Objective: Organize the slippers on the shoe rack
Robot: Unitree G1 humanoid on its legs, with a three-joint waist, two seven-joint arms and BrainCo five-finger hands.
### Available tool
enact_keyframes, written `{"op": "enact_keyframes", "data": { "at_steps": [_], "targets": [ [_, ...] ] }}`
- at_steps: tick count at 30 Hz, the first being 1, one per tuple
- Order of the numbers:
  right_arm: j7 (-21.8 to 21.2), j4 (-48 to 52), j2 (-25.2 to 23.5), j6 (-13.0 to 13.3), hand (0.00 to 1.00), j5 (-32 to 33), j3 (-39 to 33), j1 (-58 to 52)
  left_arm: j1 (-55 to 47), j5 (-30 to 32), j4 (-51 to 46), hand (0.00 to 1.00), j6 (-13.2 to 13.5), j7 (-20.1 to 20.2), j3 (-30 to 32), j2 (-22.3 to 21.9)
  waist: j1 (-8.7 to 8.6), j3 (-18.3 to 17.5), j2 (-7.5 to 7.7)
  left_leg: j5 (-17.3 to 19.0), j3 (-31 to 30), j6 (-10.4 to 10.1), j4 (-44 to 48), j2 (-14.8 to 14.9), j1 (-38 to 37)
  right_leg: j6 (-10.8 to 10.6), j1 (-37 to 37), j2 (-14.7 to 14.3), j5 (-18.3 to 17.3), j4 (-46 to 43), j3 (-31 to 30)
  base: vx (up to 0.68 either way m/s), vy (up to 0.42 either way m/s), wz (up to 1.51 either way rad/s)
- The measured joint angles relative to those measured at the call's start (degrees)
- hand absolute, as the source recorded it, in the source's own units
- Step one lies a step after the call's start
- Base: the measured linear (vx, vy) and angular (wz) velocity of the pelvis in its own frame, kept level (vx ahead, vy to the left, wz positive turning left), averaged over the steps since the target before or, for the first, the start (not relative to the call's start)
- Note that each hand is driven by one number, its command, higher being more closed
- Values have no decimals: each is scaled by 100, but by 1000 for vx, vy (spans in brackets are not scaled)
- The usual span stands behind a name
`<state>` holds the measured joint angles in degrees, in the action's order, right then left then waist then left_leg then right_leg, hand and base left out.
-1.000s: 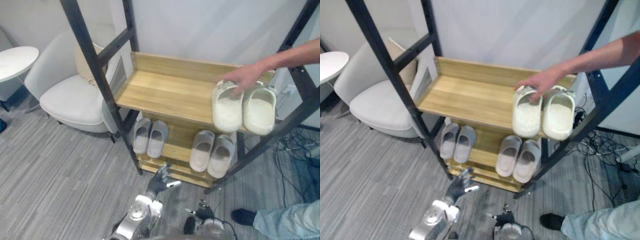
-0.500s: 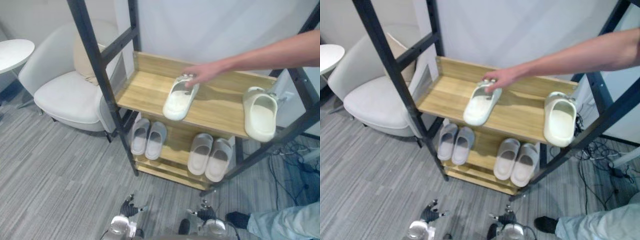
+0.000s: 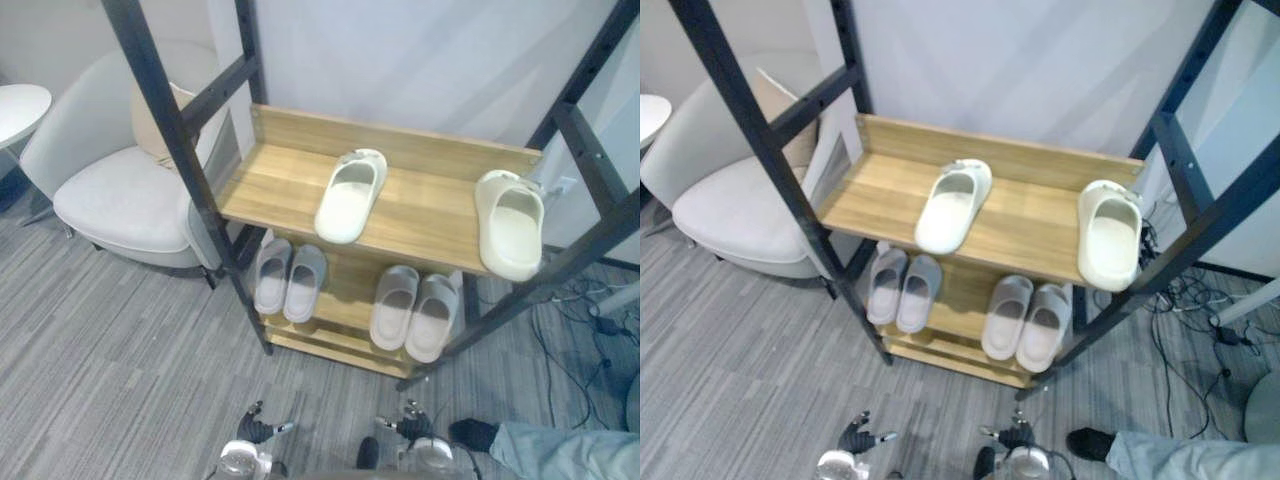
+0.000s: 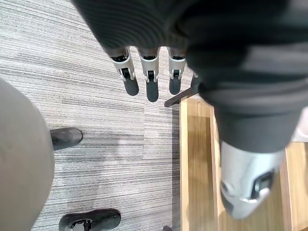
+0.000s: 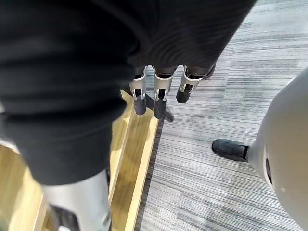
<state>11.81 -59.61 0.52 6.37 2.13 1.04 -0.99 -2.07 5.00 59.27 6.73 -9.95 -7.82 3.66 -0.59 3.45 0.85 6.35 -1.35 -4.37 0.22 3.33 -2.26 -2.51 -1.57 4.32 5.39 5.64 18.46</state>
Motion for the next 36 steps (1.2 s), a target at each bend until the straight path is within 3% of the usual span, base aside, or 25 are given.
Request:
{"op": "enact_keyframes", "data": {
  "at_steps": [24,27,29,36],
  "targets": [
    [-3,-23,34,-7,0,-6,-77,42,135,-1,120,0,-1,-4,-202,-21,-32,46,-60,142,235,9,3,27,-182,-16,43,-52,-34,1,-245,16,13,-6],
    [-3,-23,34,-8,0,-6,-68,41,189,-1,90,0,13,-1,-504,-4,-40,42,-55,145,238,14,4,12,-185,-19,44,-40,-33,1,-257,0,0,0],
    [-3,-12,34,-10,0,-6,-39,34,213,-3,-157,0,14,5,-1034,37,-43,41,-53,150,243,20,7,10,-184,-20,42,-38,-31,1,-272,0,0,0],
    [-2,45,71,-6,0,-2,148,23,399,-94,-2093,0,118,206,-3014,8,-86,6,-78,165,295,3,13,51,-105,-18,-58,-74,-29,1,-333,-7,-2,-5]
  ]
}}
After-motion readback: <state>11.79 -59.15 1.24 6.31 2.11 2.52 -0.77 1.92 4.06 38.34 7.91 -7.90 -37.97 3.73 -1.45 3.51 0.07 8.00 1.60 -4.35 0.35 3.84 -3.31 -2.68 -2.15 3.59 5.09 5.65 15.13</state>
